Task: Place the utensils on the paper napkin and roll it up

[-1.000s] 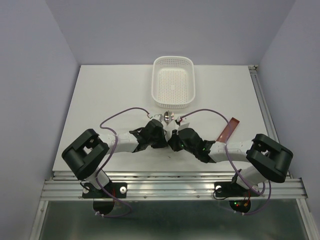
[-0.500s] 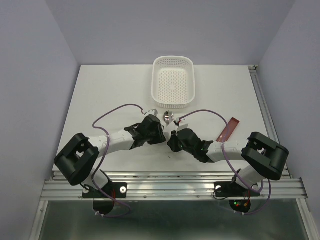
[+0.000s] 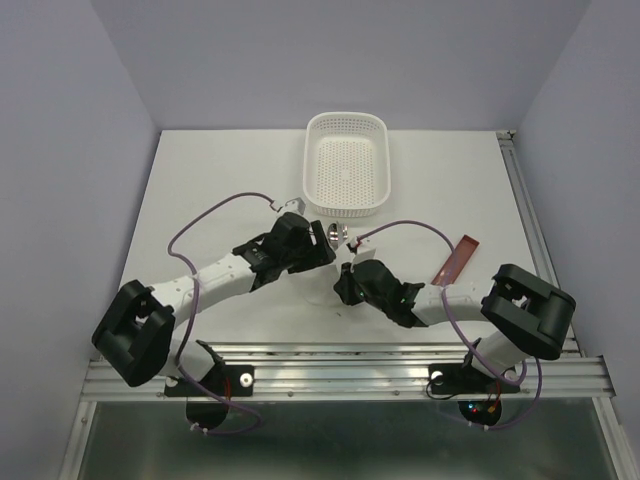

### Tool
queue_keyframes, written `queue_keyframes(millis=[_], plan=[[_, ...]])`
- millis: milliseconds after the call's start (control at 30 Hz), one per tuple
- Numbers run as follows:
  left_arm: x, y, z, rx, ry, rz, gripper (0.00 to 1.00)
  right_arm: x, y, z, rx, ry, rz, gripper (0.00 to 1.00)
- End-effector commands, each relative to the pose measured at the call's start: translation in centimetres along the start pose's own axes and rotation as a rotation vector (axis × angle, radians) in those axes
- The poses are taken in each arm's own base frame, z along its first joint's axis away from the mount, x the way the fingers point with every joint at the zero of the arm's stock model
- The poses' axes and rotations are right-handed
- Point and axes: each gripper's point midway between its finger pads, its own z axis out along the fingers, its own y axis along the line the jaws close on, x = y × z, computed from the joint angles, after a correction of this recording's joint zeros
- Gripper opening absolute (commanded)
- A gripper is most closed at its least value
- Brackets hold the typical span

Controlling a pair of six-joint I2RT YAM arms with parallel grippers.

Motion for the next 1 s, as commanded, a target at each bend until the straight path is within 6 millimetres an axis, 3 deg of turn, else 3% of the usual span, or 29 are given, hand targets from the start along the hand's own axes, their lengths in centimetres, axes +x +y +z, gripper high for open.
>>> queue_keyframes(millis=[0, 467, 733, 833, 967], plan=[[0.2, -1.6, 0.6, 0.04, 0.053, -0.004, 0.78, 0.2, 0.7, 0.3, 0.006, 0.006, -0.01, 0.2], [1.9, -1.6, 3.2, 0.034, 0.137, 0.0, 0.74, 0.2, 0.8, 0.2, 0.013, -0.001, -0.015, 0.2], [1.2, -1.1, 3.7, -0.021, 0.12, -0.004, 0.74, 0.5, 0.8, 0.2, 0.017, -0.003, -0.017, 0.2], [1.3, -0.8, 4.0, -0.035, 0.125, 0.003, 0.69, 0.4, 0.8, 0.3, 0.016, -0.004, -0.015, 0.2], [1.9, -0.3, 4.3, -0.052, 0.147, 0.012, 0.53, 0.4, 0.8, 0.3, 0.019, -0.006, -0.015, 0.2]])
